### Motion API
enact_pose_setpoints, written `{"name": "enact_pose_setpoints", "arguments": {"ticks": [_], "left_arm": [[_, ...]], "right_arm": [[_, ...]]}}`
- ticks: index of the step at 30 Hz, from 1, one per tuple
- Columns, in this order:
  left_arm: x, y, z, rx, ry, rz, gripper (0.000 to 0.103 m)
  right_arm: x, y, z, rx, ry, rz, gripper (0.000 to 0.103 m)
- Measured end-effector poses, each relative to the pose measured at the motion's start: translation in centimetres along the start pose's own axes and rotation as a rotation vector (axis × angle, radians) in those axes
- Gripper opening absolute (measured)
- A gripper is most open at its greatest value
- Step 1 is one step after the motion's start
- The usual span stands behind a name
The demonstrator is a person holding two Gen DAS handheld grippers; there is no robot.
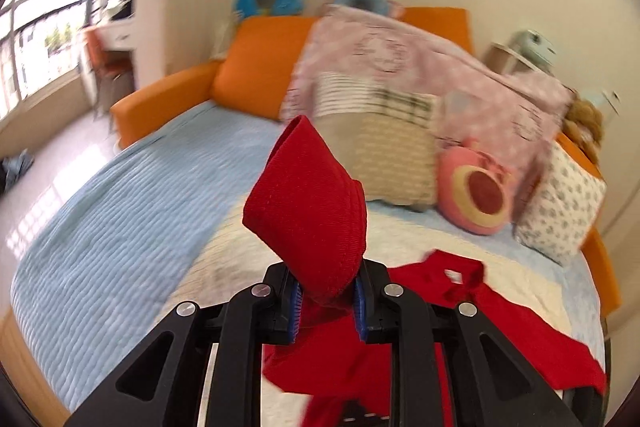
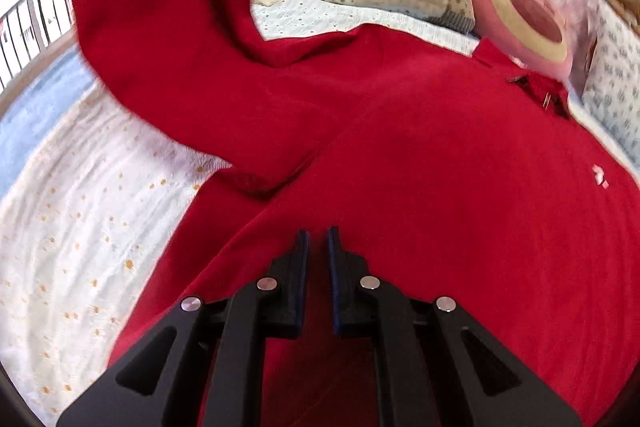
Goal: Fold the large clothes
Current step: 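Lift the held sleeve and fold it across the shirt body with the left tool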
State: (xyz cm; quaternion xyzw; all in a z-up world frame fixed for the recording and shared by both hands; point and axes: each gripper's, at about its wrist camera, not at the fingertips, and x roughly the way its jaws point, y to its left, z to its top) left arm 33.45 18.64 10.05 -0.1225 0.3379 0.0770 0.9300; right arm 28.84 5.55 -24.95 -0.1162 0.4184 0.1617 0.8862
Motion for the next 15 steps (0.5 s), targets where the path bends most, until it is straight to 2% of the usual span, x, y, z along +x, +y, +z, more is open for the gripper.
{"name": "enact_pose_setpoints", "arguments": {"ticks": [8, 11, 15], "left_arm": [[2.2, -18.9, -1.9, 0.187, -0.009, -0.065, 0.025], [4.5, -26.1, -4.2, 0.197, 0.024, -0.119, 0.025], [8.3, -33.6, -9.0, 0.256, 0.041, -0.125, 0.025]], "right_arm": [[0.0, 1.6, -0.6, -0.081, -0.016, -0.085, 0.010], [0.2, 1.6, -0.7, -0.080, -0.017, -0.080, 0.011], [0.3, 0.5, -0.5, -0.041, -0.017, -0.030, 0.011]]}}
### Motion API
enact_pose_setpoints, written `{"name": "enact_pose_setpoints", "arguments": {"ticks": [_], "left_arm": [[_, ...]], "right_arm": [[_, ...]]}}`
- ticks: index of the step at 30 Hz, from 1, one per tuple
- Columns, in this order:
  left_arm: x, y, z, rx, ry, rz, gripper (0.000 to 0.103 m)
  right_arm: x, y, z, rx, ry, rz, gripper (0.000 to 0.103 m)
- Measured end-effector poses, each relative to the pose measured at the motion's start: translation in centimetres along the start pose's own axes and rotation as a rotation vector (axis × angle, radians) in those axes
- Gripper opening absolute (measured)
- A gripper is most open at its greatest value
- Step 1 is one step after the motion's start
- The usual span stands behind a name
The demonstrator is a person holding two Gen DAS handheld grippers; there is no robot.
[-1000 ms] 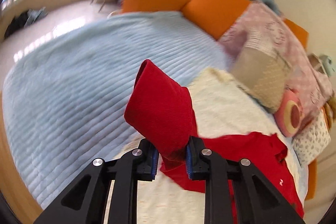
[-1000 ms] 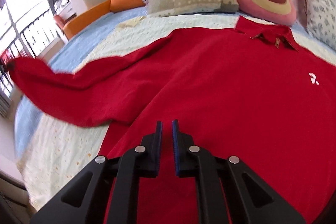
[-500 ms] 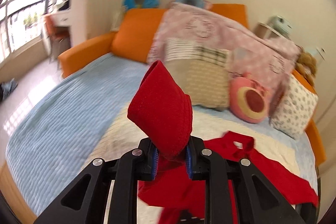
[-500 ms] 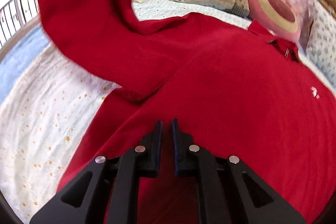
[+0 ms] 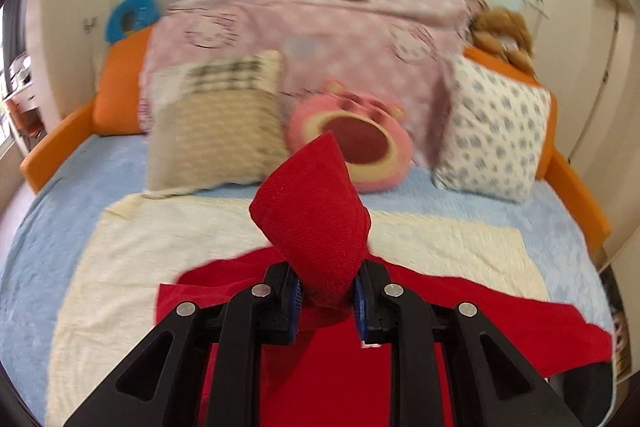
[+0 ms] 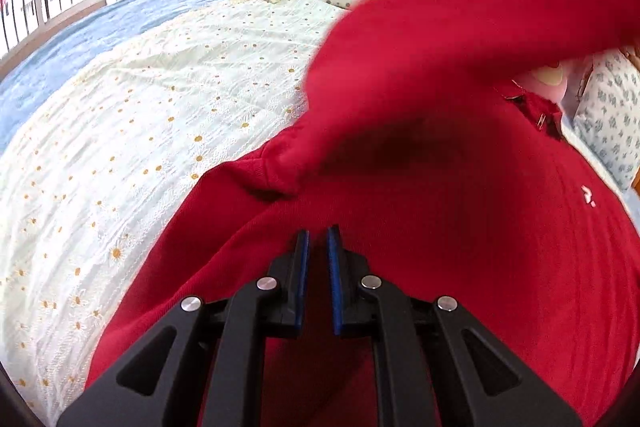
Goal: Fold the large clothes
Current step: 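Lift the held sleeve and fold it across the shirt body with the left tool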
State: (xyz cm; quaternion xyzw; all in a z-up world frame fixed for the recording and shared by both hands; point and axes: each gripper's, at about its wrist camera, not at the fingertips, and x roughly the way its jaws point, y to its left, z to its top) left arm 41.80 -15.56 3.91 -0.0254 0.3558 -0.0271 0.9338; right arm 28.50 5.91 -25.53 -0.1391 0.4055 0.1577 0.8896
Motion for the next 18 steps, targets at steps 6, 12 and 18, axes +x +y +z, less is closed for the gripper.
{"name": "enact_pose_setpoints", "arguments": {"ticks": [6, 12, 18], "left_arm": [[7.6, -9.9, -7.9, 0.125, 0.092, -0.040, 0.025], [13.8, -15.5, -14.9, 0.228, 0.168, -0.022, 0.025], [16.1, -18.4, -19.0, 0.271, 0.182, -0.015, 0.025]], "right_arm": [[0.4, -1.3, 0.2, 0.032, 0.002, 0.047, 0.010], [0.6, -1.3, 0.4, 0.013, 0.000, 0.029, 0.011], [0.5, -0.8, 0.1, 0.020, -0.004, 0.036, 0.011]]}}
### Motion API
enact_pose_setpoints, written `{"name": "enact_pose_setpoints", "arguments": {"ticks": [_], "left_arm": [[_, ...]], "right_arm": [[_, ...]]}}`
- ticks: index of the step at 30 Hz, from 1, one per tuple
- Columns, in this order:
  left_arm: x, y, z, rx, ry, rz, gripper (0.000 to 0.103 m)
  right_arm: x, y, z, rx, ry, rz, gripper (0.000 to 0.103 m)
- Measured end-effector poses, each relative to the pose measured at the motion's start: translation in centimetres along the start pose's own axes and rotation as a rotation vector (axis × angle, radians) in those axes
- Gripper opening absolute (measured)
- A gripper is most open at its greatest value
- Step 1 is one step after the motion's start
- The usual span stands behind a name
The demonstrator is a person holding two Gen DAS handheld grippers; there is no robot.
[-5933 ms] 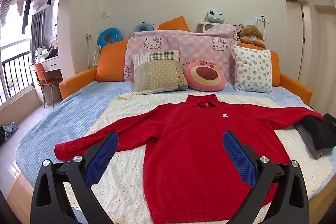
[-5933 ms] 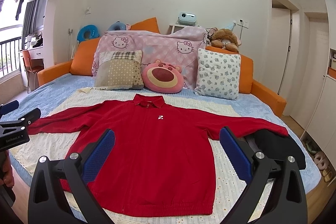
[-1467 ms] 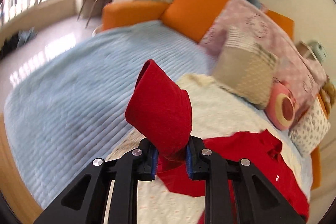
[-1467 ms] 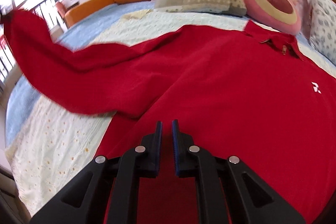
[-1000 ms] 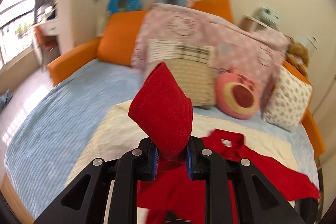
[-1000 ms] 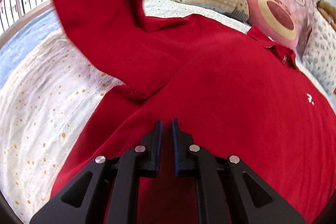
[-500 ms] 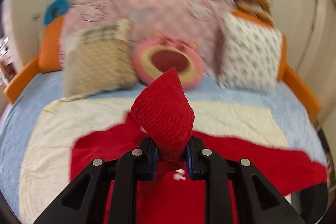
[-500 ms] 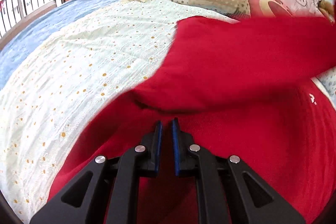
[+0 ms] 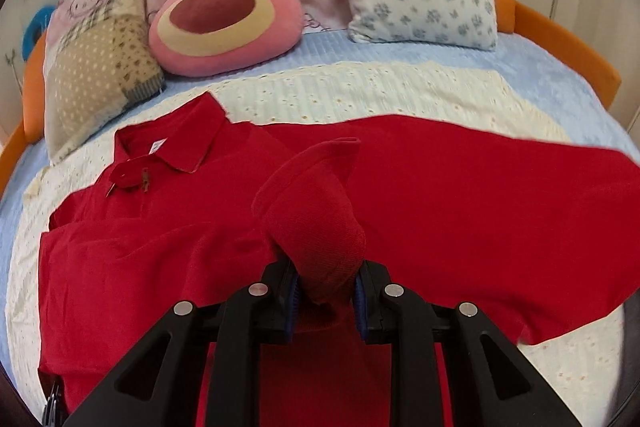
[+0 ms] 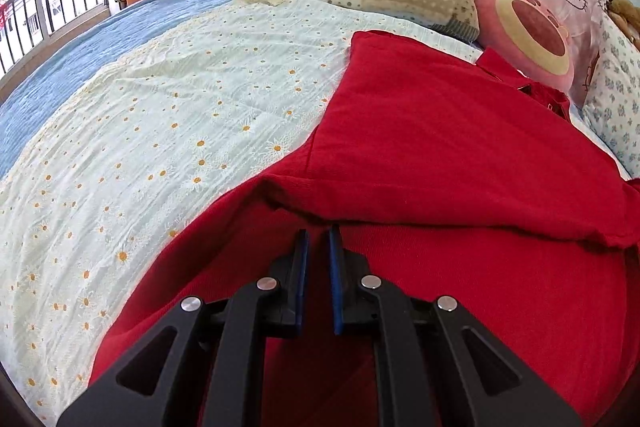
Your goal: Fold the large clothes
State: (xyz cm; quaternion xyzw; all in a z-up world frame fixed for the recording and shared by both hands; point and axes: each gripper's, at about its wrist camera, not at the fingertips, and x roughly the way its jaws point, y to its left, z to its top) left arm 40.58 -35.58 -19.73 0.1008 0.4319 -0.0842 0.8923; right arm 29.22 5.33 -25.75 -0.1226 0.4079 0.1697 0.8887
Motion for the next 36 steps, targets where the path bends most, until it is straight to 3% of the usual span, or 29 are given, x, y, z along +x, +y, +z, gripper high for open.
{"name": "enact_pose_setpoints", "arguments": {"ticks": [2, 3, 4, 5, 6, 8, 10, 11, 12, 15, 17, 19, 22, 24, 29, 32, 34, 36], "left_arm": [[0.7, -1.1, -0.5, 0.026, -0.006, 0.011, 0.026], [1.5, -1.8, -1.1, 0.060, -0.007, 0.012, 0.033], [2.0, -2.4, -1.7, 0.103, -0.008, -0.001, 0.056], [2.6, -3.3, -2.3, 0.161, 0.003, -0.028, 0.069], [3.3, -5.2, -3.7, 0.281, -0.007, 0.042, 0.073], [2.3, -6.8, -5.0, 0.380, -0.096, 0.132, 0.074], [1.8, -7.4, -5.2, 0.408, -0.064, 0.146, 0.074], [1.4, -7.2, -5.0, 0.398, -0.035, 0.116, 0.078], [0.7, -6.6, -4.6, 0.361, 0.010, 0.044, 0.091], [-2.7, -3.0, -3.4, 0.176, 0.075, -0.143, 0.093], [-5.4, -0.3, -2.8, 0.126, 0.079, -0.197, 0.093], [-8.0, 1.7, -2.2, 0.137, 0.051, -0.173, 0.093], [-12.0, 5.9, -0.7, 0.163, -0.020, -0.083, 0.097], [-14.6, 9.9, 0.6, 0.130, -0.067, -0.030, 0.098], [-17.5, 19.4, 2.6, -0.020, -0.058, -0.051, 0.098], [-17.1, 23.0, 2.7, -0.031, -0.041, -0.064, 0.100], [-15.7, 25.9, 1.6, -0.055, -0.042, -0.032, 0.100], [-13.1, 28.5, -0.3, -0.115, -0.013, -0.007, 0.100]], "right_arm": [[-0.2, 0.3, -0.2, -0.004, -0.001, -0.004, 0.011], [-0.2, 0.3, -0.2, -0.004, -0.001, -0.005, 0.011], [-0.2, 0.3, -0.2, -0.004, -0.001, -0.005, 0.011], [-0.2, 0.4, -0.2, -0.004, -0.001, -0.005, 0.011], [-0.2, 0.4, -0.2, -0.006, -0.002, -0.007, 0.011], [-0.2, 0.6, -0.1, -0.013, -0.002, -0.017, 0.011], [-0.2, 0.8, -0.1, -0.023, -0.002, -0.028, 0.011], [-0.2, 1.0, -0.2, -0.033, -0.001, -0.041, 0.011], [-0.2, 1.2, -0.2, -0.045, -0.001, -0.055, 0.011], [-0.2, 2.1, -0.2, -0.086, 0.000, -0.102, 0.010], [-0.2, 2.1, -0.2, -0.092, 0.000, -0.107, 0.011], [-0.4, 1.6, -0.2, -0.070, -0.003, -0.082, 0.011], [-1.0, -0.6, 0.0, 0.034, -0.006, 0.033, 0.011], [-1.5, -2.1, -0.1, 0.116, 0.010, 0.105, 0.011], [-4.2, -7.0, -2.4, 0.333, 0.029, 0.254, 0.011], [-7.3, -9.8, -4.6, 0.386, -0.012, 0.240, 0.012], [-9.3, -11.6, -6.1, 0.395, -0.043, 0.220, 0.013], [-11.5, -14.2, -8.1, 0.402, -0.084, 0.153, 0.013]]}}
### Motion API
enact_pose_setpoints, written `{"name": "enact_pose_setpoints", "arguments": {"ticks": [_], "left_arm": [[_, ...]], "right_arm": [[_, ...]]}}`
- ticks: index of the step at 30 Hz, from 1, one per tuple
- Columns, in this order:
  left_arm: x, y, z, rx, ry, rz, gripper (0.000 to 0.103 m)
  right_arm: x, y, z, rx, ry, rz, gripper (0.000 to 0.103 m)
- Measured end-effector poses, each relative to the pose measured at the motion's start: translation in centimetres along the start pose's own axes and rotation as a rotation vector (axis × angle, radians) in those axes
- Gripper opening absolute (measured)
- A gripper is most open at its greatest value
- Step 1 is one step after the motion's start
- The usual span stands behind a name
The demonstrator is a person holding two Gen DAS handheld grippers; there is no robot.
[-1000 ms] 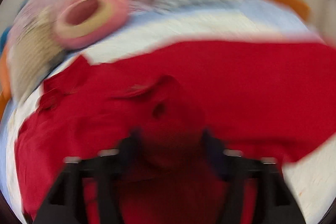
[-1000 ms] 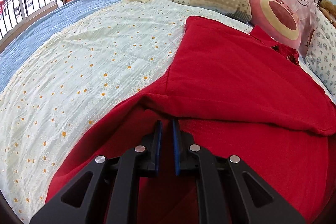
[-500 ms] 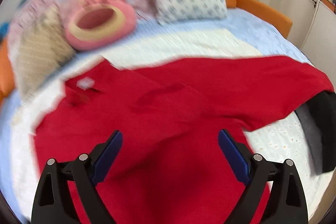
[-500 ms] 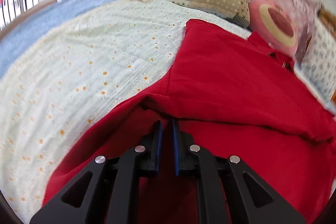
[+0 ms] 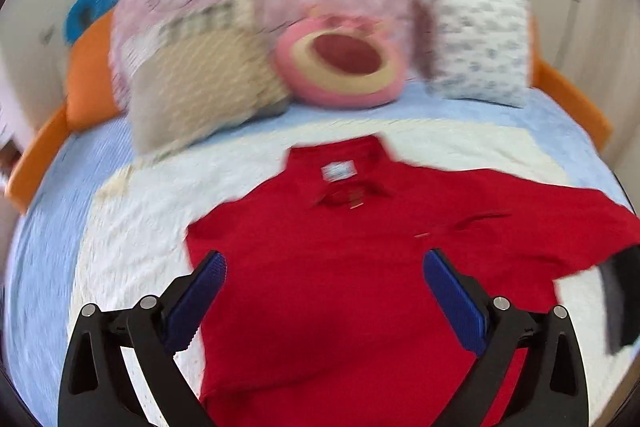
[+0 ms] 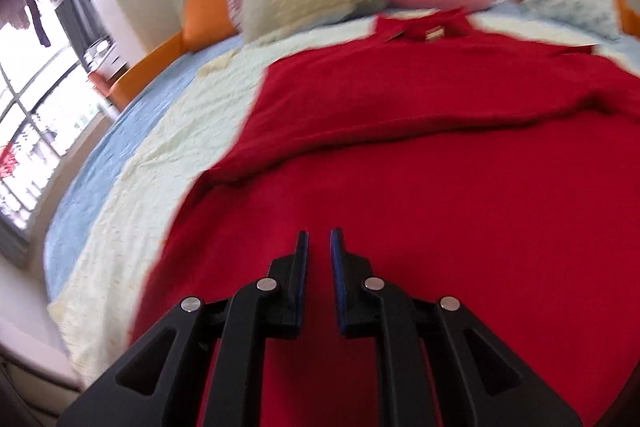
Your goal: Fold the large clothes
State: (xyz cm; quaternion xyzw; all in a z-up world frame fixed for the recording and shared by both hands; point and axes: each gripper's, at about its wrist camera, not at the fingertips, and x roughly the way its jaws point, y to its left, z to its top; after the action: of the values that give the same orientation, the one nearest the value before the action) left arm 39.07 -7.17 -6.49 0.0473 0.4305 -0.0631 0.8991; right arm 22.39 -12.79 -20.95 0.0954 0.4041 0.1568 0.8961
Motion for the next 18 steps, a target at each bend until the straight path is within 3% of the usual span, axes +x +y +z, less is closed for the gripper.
{"name": "enact_pose_setpoints", "arguments": {"ticks": [3, 7, 10, 11, 12, 14, 18], "left_arm": [[3.9, 2.9, -2.9, -0.081, 0.065, -0.013, 0.100], [7.3, 3.6, -6.4, -0.096, 0.055, -0.038, 0.100], [10.1, 3.7, -8.4, -0.103, 0.089, -0.045, 0.099], [11.3, 3.8, -9.2, -0.117, 0.114, -0.056, 0.099], [12.1, 3.9, -9.9, -0.127, 0.129, -0.064, 0.099], [13.9, 3.9, -11.4, -0.133, 0.159, -0.058, 0.099], [13.9, 2.9, -12.7, -0.095, 0.064, -0.012, 0.100]], "right_arm": [[-2.6, -4.4, -0.3, -0.002, -0.045, -0.077, 0.013], [-4.7, -10.3, 0.8, 0.062, -0.065, -0.132, 0.013], [-5.7, -14.7, 2.7, 0.101, -0.058, -0.158, 0.014], [-5.9, -16.2, 3.4, 0.101, -0.061, -0.184, 0.026], [-6.1, -17.4, 4.2, 0.097, -0.066, -0.207, 0.049], [-6.5, -19.5, 5.5, 0.079, -0.103, -0.258, 0.083], [-6.1, -23.0, 9.1, 0.066, -0.114, -0.294, 0.083]]}}
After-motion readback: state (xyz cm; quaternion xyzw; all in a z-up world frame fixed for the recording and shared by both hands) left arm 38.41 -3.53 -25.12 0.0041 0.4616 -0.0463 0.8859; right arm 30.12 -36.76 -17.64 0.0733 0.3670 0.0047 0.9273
